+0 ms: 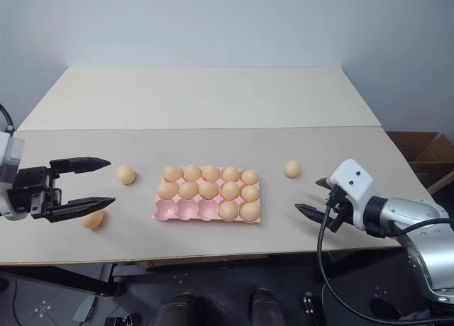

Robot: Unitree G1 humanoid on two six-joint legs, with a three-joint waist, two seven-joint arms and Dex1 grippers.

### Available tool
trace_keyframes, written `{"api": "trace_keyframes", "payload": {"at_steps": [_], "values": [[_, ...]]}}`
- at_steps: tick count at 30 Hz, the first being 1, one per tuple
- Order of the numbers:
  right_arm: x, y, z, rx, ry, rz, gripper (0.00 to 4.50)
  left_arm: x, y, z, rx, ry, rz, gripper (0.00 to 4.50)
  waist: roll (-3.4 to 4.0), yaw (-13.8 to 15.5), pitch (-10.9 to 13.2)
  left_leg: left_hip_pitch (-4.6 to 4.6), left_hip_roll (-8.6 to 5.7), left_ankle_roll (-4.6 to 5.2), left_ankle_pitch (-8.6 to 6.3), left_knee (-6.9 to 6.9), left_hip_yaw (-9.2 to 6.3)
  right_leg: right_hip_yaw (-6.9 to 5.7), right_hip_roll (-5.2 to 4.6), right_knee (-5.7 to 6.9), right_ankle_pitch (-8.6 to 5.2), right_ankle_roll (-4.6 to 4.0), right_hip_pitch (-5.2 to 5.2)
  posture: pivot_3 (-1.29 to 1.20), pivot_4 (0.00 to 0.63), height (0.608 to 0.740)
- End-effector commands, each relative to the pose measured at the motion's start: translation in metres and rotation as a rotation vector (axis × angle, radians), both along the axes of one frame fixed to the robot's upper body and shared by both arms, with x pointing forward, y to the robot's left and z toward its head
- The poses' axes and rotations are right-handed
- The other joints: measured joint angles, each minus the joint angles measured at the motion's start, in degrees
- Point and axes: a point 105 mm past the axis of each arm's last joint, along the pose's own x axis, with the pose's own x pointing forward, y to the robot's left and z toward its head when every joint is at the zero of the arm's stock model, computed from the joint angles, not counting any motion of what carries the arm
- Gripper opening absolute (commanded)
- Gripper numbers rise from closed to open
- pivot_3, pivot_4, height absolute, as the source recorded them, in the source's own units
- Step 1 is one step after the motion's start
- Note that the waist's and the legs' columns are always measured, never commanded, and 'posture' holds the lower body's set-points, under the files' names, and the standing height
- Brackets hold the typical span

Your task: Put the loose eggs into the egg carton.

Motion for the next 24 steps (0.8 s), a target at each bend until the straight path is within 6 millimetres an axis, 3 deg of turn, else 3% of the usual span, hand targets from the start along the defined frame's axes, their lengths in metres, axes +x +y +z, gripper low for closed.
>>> {"api": "trace_keyframes", "payload": {"at_steps": [1,3,9,15,19,22,24], "values": [[0.011,-0.002,0.017,0.002,-0.085,-0.031,4.49,-0.003,0.001,0.008,0.007,-0.049,0.003,4.50,0.00,-0.09,0.00,0.00,0.03,0.00,0.00,0.00,-0.01,0.00,0.03,0.00,-0.01,0.01,-0.01,0.00,0.150,0.740],[0.022,0.000,0.014,-0.001,-0.077,-0.066,4.49,-0.003,0.001,0.008,0.006,-0.051,0.004,4.50,0.00,-0.09,0.00,-0.01,0.02,0.00,0.00,0.00,0.00,0.00,0.02,0.00,0.01,-0.03,-0.02,0.00,0.150,0.740],[0.084,0.008,-0.002,0.007,-0.039,-0.267,4.49,-0.002,-0.001,0.008,0.005,-0.057,0.006,4.50,0.00,-0.13,0.01,-0.08,-0.01,0.00,0.00,0.00,0.05,0.00,0.01,-0.02,0.03,-0.07,-0.06,0.00,0.150,0.740],[0.117,0.010,-0.024,-0.071,0.007,-0.381,4.49,-0.003,0.000,0.009,0.007,-0.063,0.017,4.50,0.02,0.26,0.02,-0.21,-0.08,0.00,0.00,-0.03,0.04,-0.06,-0.08,-0.07,0.02,-0.07,-0.12,0.00,0.150,0.740],[0.130,0.014,-0.028,-0.061,-0.004,-0.420,3.52,-0.003,0.001,0.009,0.010,-0.062,0.023,4.50,0.03,0.05,0.02,-0.20,-0.10,0.00,0.00,-0.02,0.06,-0.04,-0.09,-0.07,0.04,-0.05,-0.11,0.00,0.150,0.740],[0.126,0.020,-0.019,-0.025,-0.023,-0.402,2.54,-0.003,0.001,0.010,0.013,-0.065,0.024,4.50,0.03,0.03,0.02,-0.17,-0.05,0.00,0.00,-0.03,0.04,-0.05,-0.05,0.01,0.04,-0.05,-0.11,0.00,0.150,0.740],[0.119,0.026,-0.009,-0.004,-0.054,-0.374,2.26,-0.004,0.002,0.010,0.014,-0.067,0.024,4.50,0.05,0.03,0.03,-0.17,-0.04,0.00,0.00,-0.03,0.02,-0.06,-0.04,0.01,0.04,-0.05,-0.12,0.00,0.150,0.740]]}}
